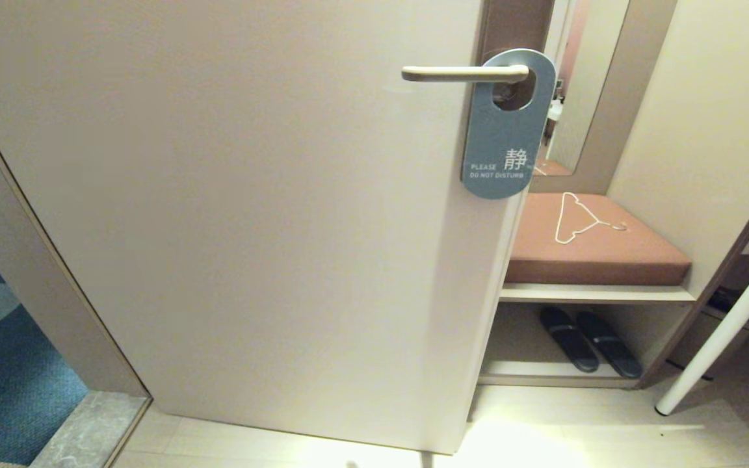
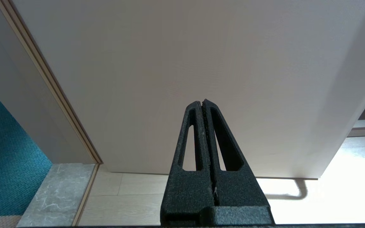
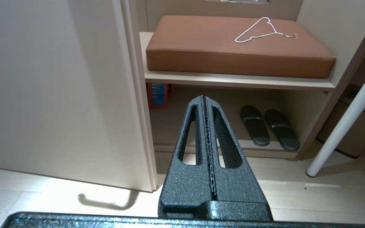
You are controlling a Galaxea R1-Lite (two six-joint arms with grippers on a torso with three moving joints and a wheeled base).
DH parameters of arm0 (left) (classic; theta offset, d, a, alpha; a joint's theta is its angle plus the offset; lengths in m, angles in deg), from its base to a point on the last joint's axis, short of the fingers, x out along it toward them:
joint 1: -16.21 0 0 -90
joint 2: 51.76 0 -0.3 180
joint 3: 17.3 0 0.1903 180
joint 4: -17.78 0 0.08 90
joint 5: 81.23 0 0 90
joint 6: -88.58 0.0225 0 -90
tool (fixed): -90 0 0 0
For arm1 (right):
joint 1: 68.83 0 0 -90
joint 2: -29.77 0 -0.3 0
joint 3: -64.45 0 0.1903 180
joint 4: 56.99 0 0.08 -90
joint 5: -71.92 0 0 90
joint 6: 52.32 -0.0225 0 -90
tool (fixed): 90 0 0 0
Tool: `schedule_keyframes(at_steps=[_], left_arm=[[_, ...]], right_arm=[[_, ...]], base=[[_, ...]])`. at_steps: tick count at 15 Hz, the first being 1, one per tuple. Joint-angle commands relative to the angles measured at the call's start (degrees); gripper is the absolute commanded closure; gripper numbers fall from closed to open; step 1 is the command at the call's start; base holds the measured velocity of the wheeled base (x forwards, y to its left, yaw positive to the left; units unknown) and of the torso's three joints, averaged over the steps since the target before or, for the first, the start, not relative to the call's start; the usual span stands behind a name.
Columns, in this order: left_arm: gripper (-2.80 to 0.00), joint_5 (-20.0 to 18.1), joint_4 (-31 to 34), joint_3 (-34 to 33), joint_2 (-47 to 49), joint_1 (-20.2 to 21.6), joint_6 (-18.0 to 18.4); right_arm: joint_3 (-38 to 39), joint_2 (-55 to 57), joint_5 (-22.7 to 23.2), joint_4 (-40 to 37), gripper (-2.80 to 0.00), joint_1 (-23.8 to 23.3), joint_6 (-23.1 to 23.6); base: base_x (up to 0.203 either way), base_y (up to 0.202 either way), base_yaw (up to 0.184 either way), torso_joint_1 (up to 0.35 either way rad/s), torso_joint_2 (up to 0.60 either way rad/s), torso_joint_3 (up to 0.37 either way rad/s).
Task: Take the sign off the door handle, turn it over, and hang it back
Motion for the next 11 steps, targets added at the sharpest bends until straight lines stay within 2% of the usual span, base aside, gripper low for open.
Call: schedule_keyframes(at_steps=[1, 7, 11], left_arm=[[0.0, -0.05, 0.02, 0.0, 0.09, 0.01, -0.01], [0.0, -0.02, 0.02, 0.0, 0.09, 0.01, -0.01], [0.0, -0.02, 0.02, 0.0, 0.09, 0.01, -0.01]], right_arm=[[0.0, 0.0, -0.04, 0.03, 0.0, 0.0, 0.04], [0.0, 0.0, 0.17, 0.03, 0.0, 0.0, 0.56], [0.0, 0.0, -0.04, 0.03, 0.0, 0.0, -0.67]], base=[[0.0, 0.0, 0.0, 0.0, 0.0, 0.0], [0.0, 0.0, 0.0, 0.0, 0.0, 0.0], [0.0, 0.0, 0.0, 0.0, 0.0, 0.0]])
